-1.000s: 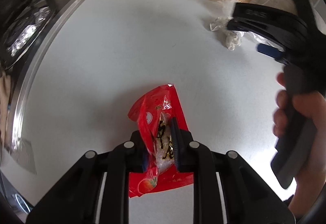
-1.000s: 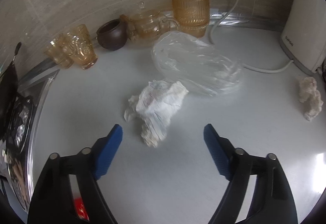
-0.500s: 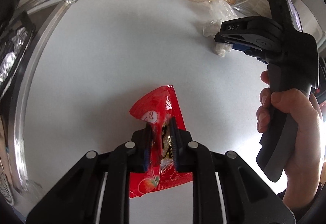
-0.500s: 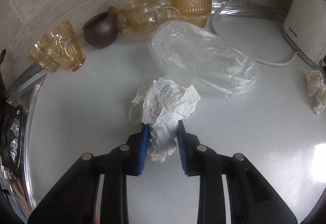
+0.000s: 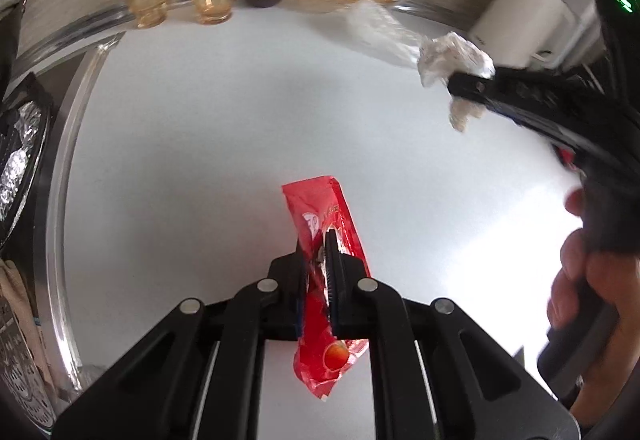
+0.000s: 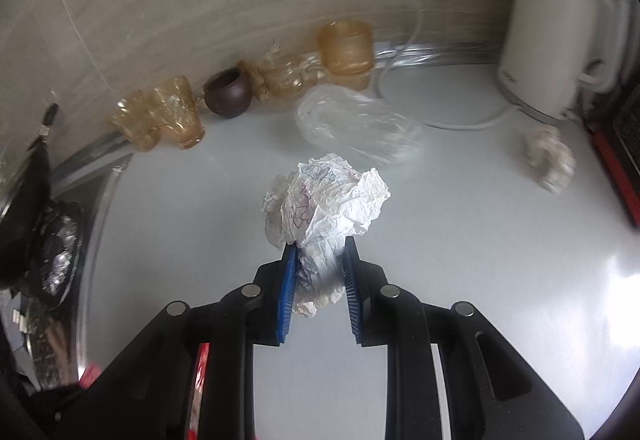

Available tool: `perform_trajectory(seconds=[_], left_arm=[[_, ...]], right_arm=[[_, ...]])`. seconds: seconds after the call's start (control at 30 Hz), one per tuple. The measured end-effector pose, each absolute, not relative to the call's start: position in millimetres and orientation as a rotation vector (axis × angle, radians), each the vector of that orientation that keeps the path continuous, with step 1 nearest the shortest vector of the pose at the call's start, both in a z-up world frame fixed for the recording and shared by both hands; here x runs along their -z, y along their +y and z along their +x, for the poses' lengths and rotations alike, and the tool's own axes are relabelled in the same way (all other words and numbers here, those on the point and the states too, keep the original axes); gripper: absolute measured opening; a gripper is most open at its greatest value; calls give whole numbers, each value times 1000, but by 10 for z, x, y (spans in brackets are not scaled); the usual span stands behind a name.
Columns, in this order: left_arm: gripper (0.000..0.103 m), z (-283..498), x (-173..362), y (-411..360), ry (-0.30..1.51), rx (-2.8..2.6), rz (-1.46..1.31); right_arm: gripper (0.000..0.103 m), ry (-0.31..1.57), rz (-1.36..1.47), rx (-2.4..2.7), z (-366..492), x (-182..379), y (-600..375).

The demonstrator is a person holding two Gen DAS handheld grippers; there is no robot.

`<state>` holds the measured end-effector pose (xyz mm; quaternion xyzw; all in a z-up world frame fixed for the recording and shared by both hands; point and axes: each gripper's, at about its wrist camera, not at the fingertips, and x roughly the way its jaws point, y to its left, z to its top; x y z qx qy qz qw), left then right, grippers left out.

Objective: Collect trash
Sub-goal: 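Grasp the red snack packet with the left tool while the right tool grasps the crumpled tissue, then drop the packet into the green basket with the left tool while the right tool drops the tissue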

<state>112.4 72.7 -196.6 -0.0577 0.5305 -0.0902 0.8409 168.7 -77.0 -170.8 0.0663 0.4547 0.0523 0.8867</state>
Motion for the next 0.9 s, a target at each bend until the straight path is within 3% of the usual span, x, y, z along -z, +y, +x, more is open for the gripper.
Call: perform_trajectory(seconds=[0.53, 0.9], left_arm=[[6, 824, 1800, 799, 1074, 207, -131], [6, -89, 1396, 501, 1051, 398, -40]], right_arm=[[23, 916, 190, -58, 385, 1463, -1401], [23, 946, 101, -104, -708, 1434, -1641]])
